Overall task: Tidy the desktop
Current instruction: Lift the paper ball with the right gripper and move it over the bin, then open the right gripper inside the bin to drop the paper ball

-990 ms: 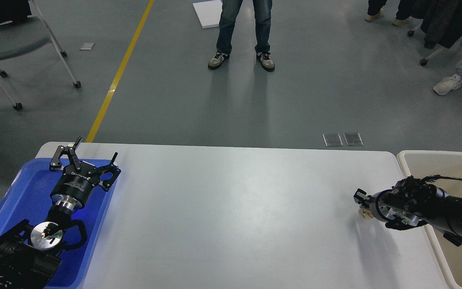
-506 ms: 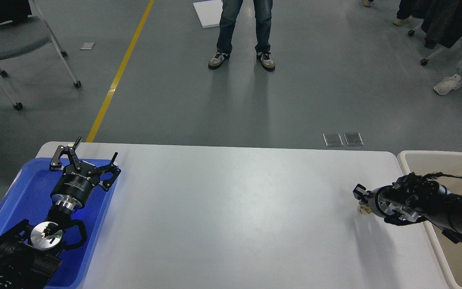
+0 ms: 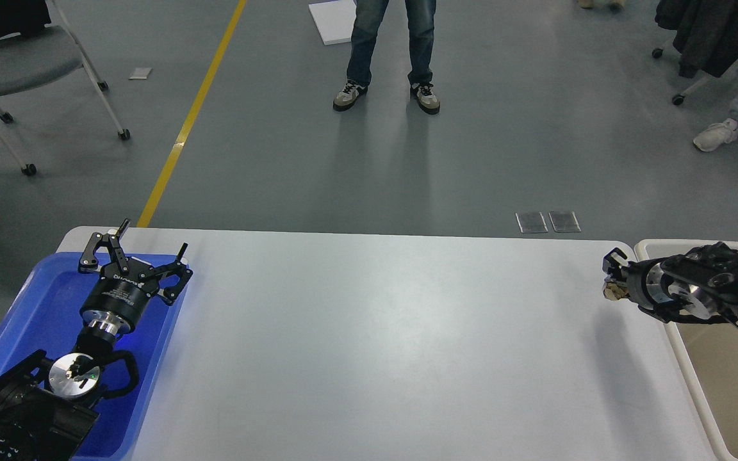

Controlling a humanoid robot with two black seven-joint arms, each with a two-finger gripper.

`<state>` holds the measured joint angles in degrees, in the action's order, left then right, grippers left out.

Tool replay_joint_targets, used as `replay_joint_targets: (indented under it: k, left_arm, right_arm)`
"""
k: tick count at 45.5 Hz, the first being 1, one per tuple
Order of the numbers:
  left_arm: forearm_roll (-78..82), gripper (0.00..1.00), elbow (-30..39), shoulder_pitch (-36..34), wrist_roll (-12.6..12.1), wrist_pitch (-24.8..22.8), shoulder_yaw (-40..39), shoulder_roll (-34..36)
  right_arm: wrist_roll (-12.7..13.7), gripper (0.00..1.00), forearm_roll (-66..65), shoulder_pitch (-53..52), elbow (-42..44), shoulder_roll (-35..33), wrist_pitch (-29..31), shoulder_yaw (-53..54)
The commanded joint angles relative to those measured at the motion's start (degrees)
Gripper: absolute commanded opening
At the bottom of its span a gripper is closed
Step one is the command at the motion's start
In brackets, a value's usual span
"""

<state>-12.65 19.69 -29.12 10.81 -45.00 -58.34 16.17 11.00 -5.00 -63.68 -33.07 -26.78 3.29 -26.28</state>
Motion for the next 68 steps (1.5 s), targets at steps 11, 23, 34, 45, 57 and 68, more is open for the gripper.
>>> replay_joint_targets:
  k: [11,23,34,45,57,68]
  left_arm:
    - [0.00,1.00,0.00,-0.06,0.00,0.00,0.07,0.00]
    - [0.00,1.00,0.00,-0.06,0.00,0.00,-0.02,0.00]
    - [0.00,1.00,0.00,-0.06,0.00,0.00,0.07,0.00]
    - [0.00,1.00,0.00,-0.06,0.00,0.00,-0.01,0.00]
    - [0.00,1.00,0.00,0.03,0.00,0.00,0.07,0.00]
    - [-0.09,1.00,0.00,0.03,0.00,0.00,-0.02,0.00]
  right_arm:
    - [0.25,0.00,-0.54,-7.68,-10.25,-13.46,5.06,7.56]
    - [0.43,0.00,-0.54,-14.80,-20.27,-22.16,6.99,7.21]
    - [1.57,0.00,-0.63,-25.43,-26.43,-30.43,10.24,4.40]
    - [1.92,0.00,-0.45,-32.21,-27.49,-33.60,13.32,2.29]
    - [2.01,0.00,-0.45,-32.56,-27.49,-36.84,14.38,3.69]
    - [1.57,0.00,-0.45,-31.51,-26.78,-40.36,14.29,5.72]
